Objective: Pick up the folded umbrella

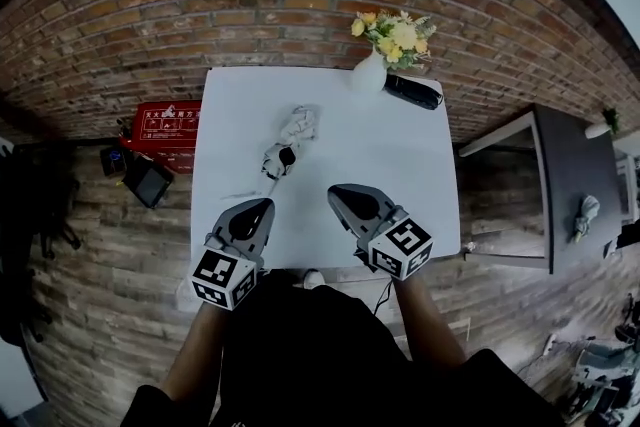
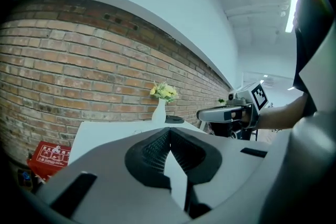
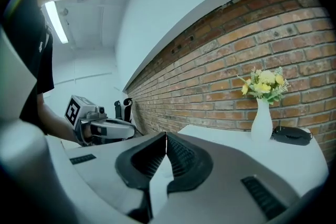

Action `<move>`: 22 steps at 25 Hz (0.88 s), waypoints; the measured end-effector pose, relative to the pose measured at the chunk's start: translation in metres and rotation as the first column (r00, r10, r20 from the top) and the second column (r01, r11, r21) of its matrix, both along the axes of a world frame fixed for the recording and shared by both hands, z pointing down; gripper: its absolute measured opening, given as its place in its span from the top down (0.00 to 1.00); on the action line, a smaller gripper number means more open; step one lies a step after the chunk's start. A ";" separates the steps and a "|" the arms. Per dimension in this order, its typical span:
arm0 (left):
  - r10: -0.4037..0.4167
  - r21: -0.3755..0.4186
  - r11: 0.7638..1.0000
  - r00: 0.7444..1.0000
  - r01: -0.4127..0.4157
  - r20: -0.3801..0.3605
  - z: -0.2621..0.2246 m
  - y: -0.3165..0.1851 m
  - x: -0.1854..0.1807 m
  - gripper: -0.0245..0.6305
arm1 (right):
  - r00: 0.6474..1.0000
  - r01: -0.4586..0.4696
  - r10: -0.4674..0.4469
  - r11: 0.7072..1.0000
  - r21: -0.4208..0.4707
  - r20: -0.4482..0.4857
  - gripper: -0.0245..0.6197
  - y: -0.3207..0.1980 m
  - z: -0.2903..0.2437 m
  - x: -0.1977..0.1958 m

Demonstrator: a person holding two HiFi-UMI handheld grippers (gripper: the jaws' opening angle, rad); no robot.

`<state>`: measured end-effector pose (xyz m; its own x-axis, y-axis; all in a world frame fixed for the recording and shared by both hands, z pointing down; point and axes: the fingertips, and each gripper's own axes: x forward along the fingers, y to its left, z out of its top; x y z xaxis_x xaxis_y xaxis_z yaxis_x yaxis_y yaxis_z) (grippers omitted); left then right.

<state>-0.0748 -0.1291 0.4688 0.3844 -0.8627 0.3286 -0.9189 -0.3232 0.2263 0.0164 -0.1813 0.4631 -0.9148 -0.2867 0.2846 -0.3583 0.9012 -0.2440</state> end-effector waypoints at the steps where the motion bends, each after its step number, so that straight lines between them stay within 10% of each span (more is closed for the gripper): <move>1: 0.014 0.001 1.000 1.000 -0.014 -0.003 0.000 -0.004 -0.002 0.94 | 1.000 -0.009 0.009 1.000 0.002 -0.006 0.93 -0.003 0.000 -0.003; 14: 0.120 -0.001 0.993 0.992 -0.120 -0.042 0.015 -0.038 -0.027 0.94 | 0.993 -0.110 0.110 0.994 0.013 -0.045 0.93 -0.033 0.001 -0.030; 22: 0.056 -0.027 0.998 0.996 -0.058 -0.065 0.020 -0.042 -0.020 0.94 | 0.994 0.020 -0.018 1.000 0.014 -0.104 0.93 -0.034 0.021 -0.042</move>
